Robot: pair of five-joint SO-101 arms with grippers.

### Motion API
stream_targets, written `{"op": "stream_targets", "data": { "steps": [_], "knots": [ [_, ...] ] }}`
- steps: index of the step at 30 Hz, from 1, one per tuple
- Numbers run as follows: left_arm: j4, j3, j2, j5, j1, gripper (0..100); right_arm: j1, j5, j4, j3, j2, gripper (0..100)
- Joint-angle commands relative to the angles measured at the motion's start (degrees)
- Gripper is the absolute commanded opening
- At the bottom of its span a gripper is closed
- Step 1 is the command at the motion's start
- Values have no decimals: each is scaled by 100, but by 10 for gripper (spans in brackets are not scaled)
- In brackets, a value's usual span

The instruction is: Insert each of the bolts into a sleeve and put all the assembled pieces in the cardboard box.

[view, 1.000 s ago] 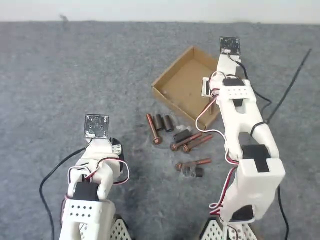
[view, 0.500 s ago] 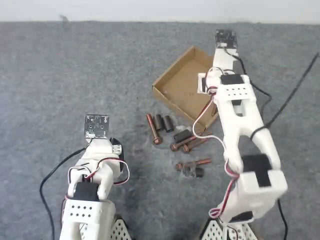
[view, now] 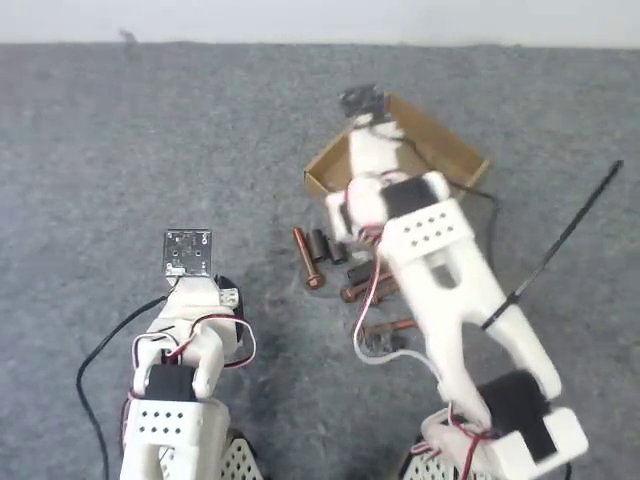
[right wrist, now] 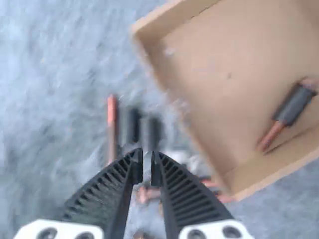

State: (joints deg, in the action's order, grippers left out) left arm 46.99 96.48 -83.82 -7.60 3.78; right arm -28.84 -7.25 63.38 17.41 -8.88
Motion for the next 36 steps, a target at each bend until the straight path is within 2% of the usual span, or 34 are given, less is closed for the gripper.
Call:
{"op": "stream_targets", "data": {
  "steps": [1, 6, 9, 18, 25, 36],
  "knots": [
    [-141, -66, -97, 53, 44, 12, -286, -62, -251, 431, -453, 6],
    [-141, -66, -97, 53, 44, 12, -338, 0, -857, 1011, -444, 6],
    [-141, -66, -97, 53, 44, 12, -338, 290, -884, 1064, -295, 6],
    [-141, -66, -97, 53, 44, 12, -338, 360, -1516, 862, 910, 8],
    [-141, -66, -97, 53, 44, 12, -338, 387, -1569, 545, 1323, 170],
    [-255, -48, -97, 53, 53, 12, -303, 396, -2211, 448, 1596, 113]
  ]
}}
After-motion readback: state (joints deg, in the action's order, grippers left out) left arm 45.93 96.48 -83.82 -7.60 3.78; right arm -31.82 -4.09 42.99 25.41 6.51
